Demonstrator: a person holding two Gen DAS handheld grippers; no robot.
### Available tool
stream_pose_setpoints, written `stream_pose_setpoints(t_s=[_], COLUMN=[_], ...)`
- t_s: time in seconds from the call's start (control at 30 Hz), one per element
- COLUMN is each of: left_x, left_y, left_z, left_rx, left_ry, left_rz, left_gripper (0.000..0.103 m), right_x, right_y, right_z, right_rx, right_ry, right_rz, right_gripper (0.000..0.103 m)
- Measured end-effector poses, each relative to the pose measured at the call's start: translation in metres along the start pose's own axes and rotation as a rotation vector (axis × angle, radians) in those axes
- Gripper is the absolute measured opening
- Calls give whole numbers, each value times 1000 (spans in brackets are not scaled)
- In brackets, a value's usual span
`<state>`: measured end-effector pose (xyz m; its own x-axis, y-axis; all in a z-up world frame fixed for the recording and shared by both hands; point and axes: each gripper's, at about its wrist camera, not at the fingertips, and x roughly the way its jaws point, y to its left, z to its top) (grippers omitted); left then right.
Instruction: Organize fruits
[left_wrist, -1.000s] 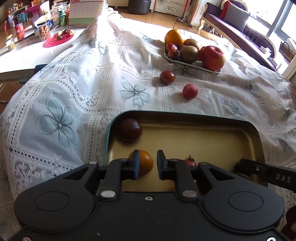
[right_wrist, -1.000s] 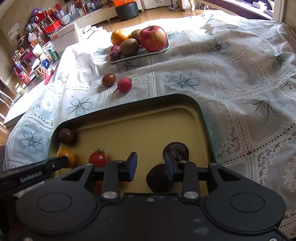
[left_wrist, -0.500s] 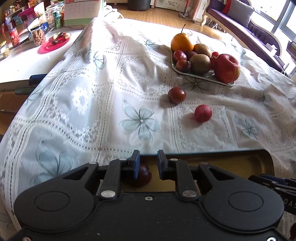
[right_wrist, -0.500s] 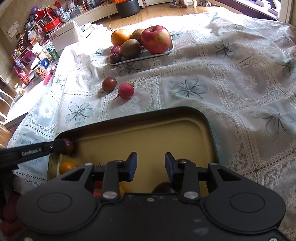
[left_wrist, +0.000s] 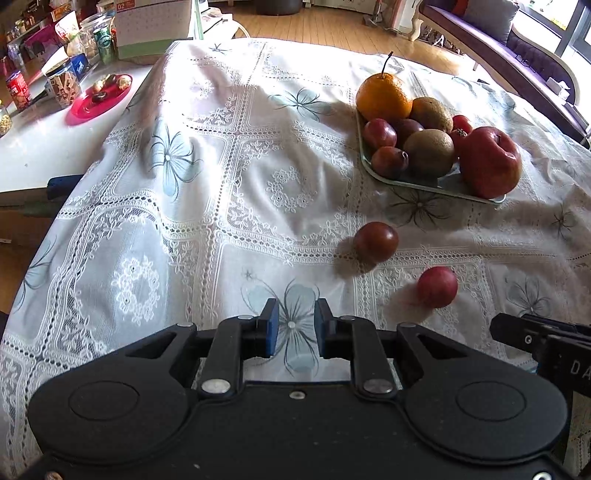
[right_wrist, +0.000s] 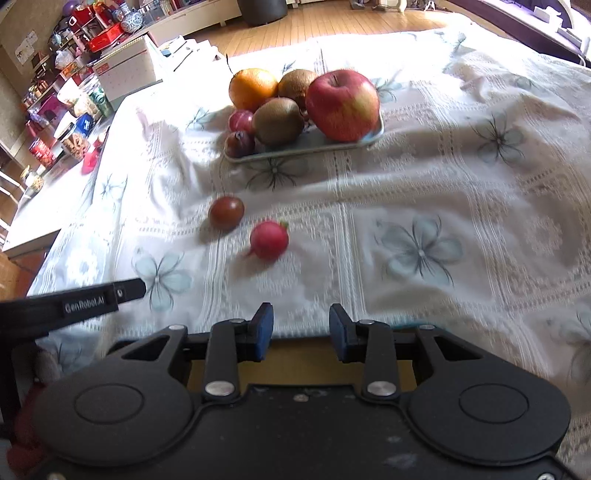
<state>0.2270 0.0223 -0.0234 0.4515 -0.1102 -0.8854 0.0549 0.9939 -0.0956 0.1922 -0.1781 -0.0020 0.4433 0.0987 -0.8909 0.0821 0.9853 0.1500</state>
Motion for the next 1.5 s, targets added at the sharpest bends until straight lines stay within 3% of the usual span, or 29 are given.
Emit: stream_pose_setpoints(t_s=[0.27,0.67,0.97,1.3,1.5], left_x=[13,22,25,21,28], left_y=[5,7,-5,-44,-59], left_z=[6,10,8,14,21], left_rx=[-2,-9,40,150,144], left_ry=[-21,-19,-35,-81,-67], left_rz=[-6,-14,-14,-61,-92], left_gripper=[29,30,30,33,33], right_x=[30,80,81,46,26], right_y=[15,32,28,-37,-70], right_z=[33,41,27,14,5], right_rx=[26,26,5,126,190], right_ry=[21,27,5,-80,-131], right_rz=[69,-34,-28,-22,-48], right_gripper=[38,39,37,37,37])
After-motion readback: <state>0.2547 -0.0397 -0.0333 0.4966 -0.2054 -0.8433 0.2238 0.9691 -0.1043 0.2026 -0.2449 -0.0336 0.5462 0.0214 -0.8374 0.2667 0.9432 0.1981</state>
